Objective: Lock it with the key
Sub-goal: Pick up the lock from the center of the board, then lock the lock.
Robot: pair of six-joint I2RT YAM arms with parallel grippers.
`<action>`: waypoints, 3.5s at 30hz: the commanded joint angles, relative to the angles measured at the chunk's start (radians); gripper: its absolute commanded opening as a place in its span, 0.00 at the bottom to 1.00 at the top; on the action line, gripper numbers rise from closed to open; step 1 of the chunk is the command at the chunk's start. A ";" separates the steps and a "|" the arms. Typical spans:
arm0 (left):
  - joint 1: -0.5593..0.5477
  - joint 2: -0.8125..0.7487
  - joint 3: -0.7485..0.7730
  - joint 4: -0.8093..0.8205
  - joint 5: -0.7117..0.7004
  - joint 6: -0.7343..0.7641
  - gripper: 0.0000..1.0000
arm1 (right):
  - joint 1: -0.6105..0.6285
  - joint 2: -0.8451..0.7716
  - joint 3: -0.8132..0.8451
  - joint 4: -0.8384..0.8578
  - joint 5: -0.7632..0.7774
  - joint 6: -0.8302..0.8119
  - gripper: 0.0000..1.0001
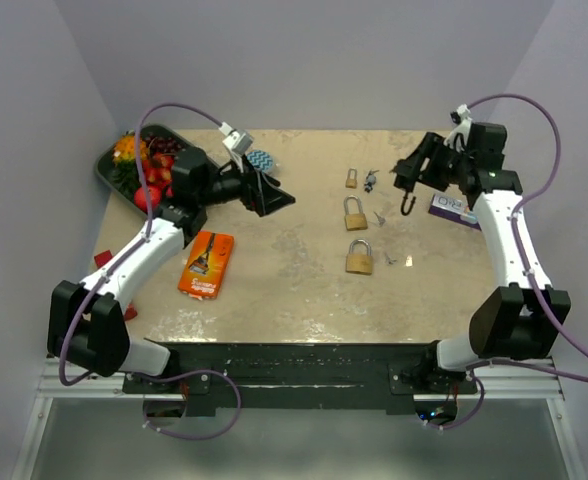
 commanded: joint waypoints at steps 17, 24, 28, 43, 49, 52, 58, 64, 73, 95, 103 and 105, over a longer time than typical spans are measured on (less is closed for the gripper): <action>-0.302 0.125 0.009 0.279 -0.387 -0.089 0.79 | 0.420 0.053 0.146 0.303 0.166 0.503 0.00; -0.336 0.177 0.019 0.270 -0.455 -0.098 0.66 | 0.446 0.078 0.180 0.297 0.177 0.507 0.00; -0.339 0.200 0.038 0.249 -0.501 -0.100 0.58 | 0.456 0.088 0.194 0.283 0.186 0.515 0.00; -0.345 0.231 0.064 0.270 -0.564 -0.118 0.30 | 0.481 0.075 0.166 0.276 0.206 0.517 0.00; -0.350 0.216 0.064 0.255 -0.573 -0.098 0.00 | 0.486 0.070 0.151 0.283 0.195 0.511 0.00; -0.348 0.182 0.067 0.235 -0.561 -0.062 0.00 | 0.486 0.067 0.140 0.288 0.183 0.501 0.24; -0.272 0.026 0.016 0.095 -0.408 0.017 0.00 | 0.466 0.039 0.156 0.257 0.186 0.370 0.99; -0.151 -0.044 0.045 -0.087 -0.114 0.132 0.00 | 0.391 0.004 0.162 0.279 0.042 0.183 0.99; -0.118 -0.036 0.248 -0.697 0.154 0.730 0.00 | 0.338 -0.100 0.067 0.265 -0.312 -0.296 0.99; -0.140 0.061 0.389 -1.025 0.241 1.187 0.00 | 0.534 -0.022 0.169 -0.499 -0.457 -1.221 0.99; -0.146 0.071 0.397 -0.977 0.269 1.091 0.00 | 0.643 -0.011 0.122 -0.361 -0.353 -1.111 0.93; -0.146 0.071 0.400 -0.968 0.272 1.077 0.00 | 0.668 -0.025 0.097 -0.309 -0.325 -1.088 0.87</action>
